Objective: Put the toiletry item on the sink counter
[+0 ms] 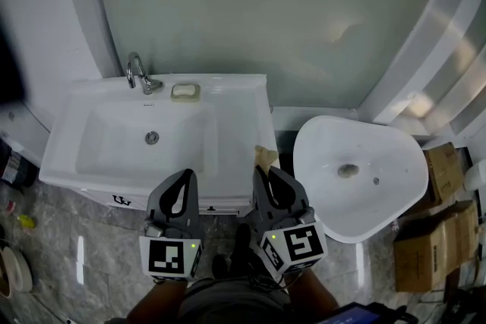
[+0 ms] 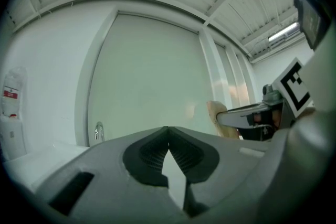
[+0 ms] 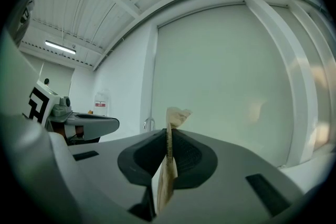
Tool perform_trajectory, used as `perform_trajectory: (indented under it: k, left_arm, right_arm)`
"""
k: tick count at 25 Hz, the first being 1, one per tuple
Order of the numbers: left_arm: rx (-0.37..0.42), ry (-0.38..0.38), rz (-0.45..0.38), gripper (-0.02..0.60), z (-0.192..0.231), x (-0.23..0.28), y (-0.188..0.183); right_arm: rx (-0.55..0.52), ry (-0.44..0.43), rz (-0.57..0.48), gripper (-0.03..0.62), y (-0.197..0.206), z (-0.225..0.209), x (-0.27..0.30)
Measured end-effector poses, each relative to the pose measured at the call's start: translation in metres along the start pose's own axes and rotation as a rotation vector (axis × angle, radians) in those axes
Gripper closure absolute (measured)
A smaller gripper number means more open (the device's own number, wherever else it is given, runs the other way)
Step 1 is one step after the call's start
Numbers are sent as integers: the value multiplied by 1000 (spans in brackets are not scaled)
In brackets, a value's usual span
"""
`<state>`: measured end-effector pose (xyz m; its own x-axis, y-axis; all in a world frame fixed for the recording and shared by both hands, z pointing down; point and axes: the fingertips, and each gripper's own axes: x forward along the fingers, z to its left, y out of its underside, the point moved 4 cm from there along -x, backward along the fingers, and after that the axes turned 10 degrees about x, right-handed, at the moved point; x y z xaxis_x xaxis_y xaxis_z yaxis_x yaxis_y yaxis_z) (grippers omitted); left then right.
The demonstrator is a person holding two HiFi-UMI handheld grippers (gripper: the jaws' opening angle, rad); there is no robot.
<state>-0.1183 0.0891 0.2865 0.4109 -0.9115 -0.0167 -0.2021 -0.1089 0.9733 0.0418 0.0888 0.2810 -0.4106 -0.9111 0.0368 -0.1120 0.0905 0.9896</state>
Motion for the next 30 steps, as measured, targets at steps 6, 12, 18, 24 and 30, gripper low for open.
perform_trajectory:
  k: [6,12,18,24,30]
  left_arm:
    - [8,5,26,568,-2,28,10]
    - [12,2,75,568,1,65,22]
    - [10,-2,136,567,8,103,30]
    - [20,-50,160,568,20,145,22]
    - [45,-106,110,568,27,174,2]
  right_arm:
    - [17,3,8,563,8,-22,19]
    - [46,-3,24,563,13,-51,52]
    - [63,-19,38,563,13,-77,89]
    - [58,-61,28,563,-5,-103,127]
    - [47,-106,-7,563,-28,-123,154]
